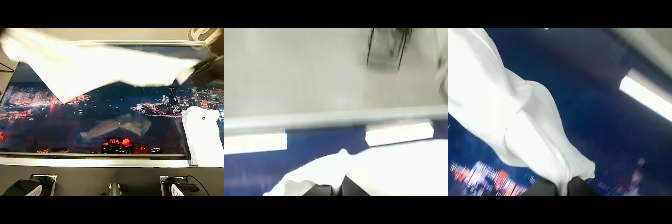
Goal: Fold the shirts.
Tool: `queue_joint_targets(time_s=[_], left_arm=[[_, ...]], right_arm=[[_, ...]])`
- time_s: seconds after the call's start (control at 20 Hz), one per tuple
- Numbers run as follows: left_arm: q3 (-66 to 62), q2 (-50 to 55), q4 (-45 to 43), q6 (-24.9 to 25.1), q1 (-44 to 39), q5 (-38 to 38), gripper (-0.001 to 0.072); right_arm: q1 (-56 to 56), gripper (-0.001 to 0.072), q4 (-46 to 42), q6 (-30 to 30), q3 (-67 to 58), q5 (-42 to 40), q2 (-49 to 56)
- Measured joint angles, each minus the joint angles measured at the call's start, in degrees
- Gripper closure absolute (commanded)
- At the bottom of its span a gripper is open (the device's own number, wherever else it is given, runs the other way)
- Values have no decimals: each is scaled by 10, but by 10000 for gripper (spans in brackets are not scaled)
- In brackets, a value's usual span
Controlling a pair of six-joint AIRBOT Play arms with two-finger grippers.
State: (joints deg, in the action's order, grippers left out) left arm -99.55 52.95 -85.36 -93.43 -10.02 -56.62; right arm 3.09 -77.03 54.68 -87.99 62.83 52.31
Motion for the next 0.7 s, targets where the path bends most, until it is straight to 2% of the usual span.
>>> queue_joint_targets(time_s=[0.2, 0.35, 0.5, 0.6, 0.7], left_arm=[[-17, -88, -15, -12, 3, -7, 679], [-8, -112, -34, -15, 3, -48, 680], [50, -125, -57, -16, 3, -92, 679], [129, -129, -55, -17, 0, -106, 679], [228, -133, -43, -17, -8, -105, 679]], right_arm=[[0, 688, -24, 11, -34, -24, -88], [0, 688, -32, 23, -42, 38, -106], [0, 687, -40, 64, -22, 146, -80], [-1, 687, -37, 79, 43, 202, -56], [-1, 687, -33, 79, 139, 215, -38]])
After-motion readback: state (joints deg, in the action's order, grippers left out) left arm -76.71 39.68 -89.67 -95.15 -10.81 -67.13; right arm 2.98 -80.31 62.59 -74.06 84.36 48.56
